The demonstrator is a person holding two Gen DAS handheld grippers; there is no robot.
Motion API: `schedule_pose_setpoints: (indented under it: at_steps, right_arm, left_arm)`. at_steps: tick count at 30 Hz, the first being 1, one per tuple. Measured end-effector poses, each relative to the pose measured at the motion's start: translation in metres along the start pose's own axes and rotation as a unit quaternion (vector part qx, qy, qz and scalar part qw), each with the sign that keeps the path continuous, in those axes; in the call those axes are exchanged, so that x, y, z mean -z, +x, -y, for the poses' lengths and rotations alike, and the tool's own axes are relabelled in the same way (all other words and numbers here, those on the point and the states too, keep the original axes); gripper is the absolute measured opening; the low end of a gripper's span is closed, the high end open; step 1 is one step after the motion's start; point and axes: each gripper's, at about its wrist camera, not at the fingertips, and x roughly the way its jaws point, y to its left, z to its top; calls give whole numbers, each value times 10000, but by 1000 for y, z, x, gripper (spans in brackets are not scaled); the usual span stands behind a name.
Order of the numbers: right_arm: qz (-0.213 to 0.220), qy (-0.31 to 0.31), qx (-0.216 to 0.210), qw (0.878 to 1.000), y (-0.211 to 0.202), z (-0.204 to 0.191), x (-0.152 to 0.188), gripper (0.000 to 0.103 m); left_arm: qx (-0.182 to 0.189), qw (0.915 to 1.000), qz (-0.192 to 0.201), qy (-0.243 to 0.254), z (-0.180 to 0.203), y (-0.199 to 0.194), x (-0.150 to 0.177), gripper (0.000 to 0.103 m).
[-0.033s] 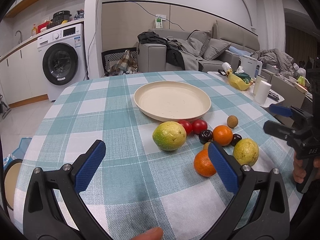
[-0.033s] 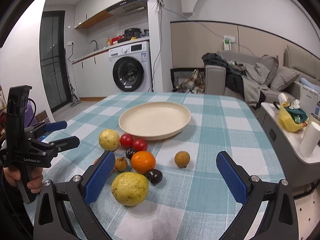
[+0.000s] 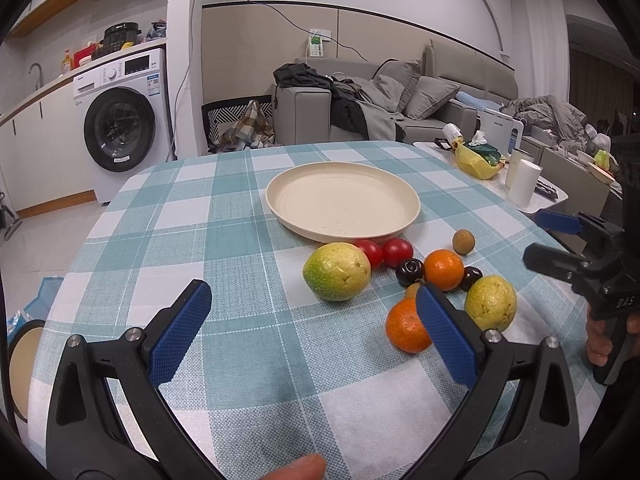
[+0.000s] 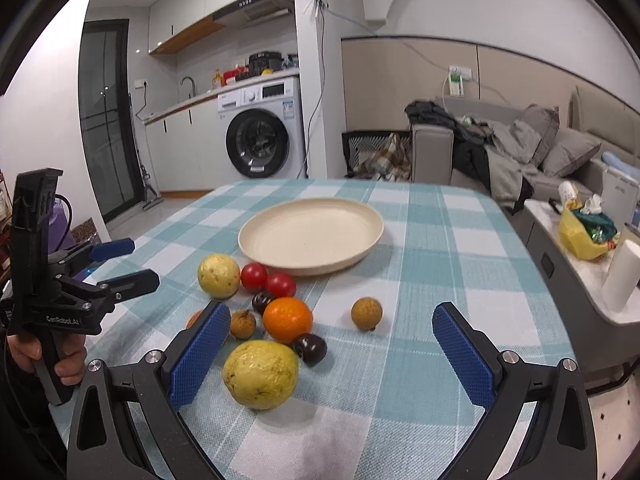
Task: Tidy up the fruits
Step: 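Grasp the mandarin orange with the left tool while the right tool grasps the large yellow guava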
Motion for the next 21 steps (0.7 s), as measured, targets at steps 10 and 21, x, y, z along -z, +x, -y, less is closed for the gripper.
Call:
schedule_pose_setpoints:
  at_steps: [10,21]
  right_arm:
    - [-790,152,-620,9948,18,-8,6,102]
    - [-1455,128,-871,9854,36,-20,20,74]
  left_arm:
    - [382,9978,-506,186,23,18,-5,101]
    - [713,9907,-1064,450,38,44,4,97]
